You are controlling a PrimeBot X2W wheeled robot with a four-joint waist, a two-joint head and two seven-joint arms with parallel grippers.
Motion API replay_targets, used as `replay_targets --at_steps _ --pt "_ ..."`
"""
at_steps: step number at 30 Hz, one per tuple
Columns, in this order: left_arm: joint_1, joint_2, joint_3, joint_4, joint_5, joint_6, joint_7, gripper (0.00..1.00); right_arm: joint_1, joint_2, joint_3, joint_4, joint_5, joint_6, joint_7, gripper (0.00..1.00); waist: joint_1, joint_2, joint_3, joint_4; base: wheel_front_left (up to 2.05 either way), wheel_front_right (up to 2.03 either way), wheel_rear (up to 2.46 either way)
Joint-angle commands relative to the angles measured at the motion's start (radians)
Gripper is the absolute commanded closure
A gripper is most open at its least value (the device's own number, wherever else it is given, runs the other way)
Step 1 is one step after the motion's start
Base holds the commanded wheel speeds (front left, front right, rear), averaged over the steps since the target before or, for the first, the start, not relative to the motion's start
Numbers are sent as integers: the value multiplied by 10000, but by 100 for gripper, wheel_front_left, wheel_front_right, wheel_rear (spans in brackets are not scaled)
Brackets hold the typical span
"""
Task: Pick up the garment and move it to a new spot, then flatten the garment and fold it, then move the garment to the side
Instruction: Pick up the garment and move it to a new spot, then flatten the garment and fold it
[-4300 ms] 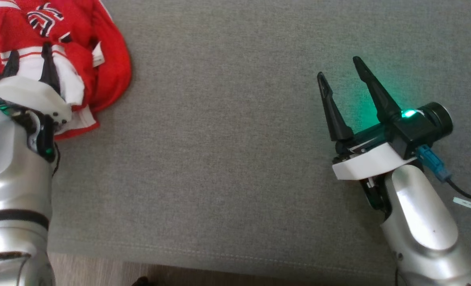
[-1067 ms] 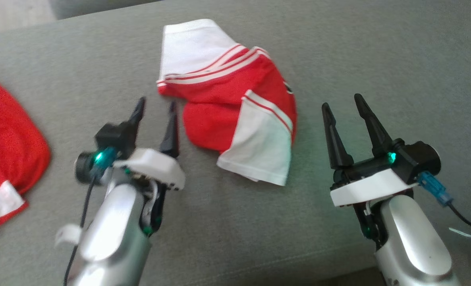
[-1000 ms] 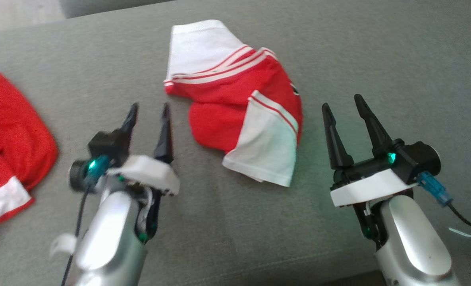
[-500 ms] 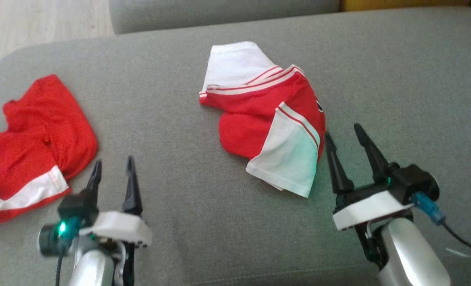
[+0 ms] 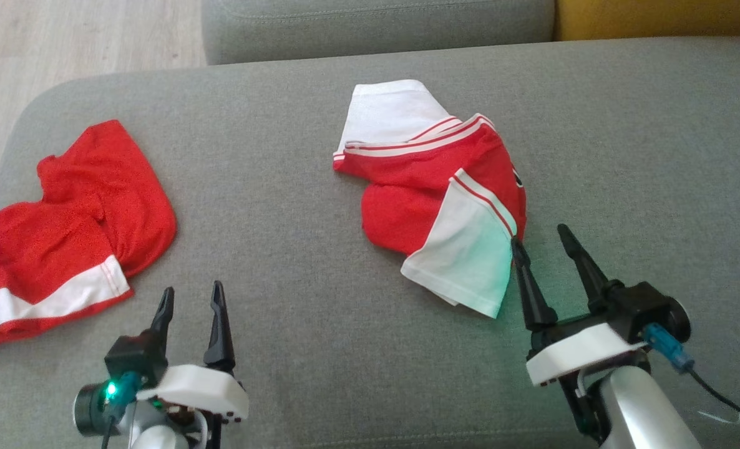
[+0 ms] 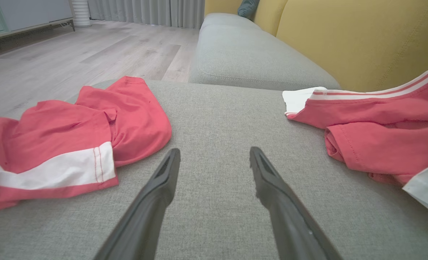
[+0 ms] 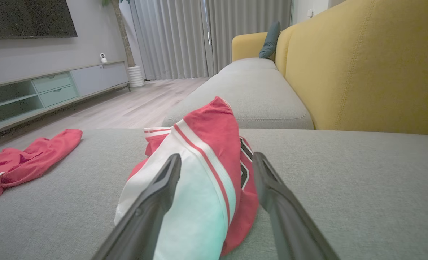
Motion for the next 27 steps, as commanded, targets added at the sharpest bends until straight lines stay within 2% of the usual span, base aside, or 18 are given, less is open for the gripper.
replay_targets --at_steps 1,27 --pt "-289 94 221 -409 -38 37 -124 0 -165 57 307 -263 -33 75 -65 0 0 0 -7 34 0 0 0" --pt "-745 93 -666 -389 -179 -16 -124 0 -487 57 973 -217 -117 75 -65 0 0 0 319 -48 0 0 0"
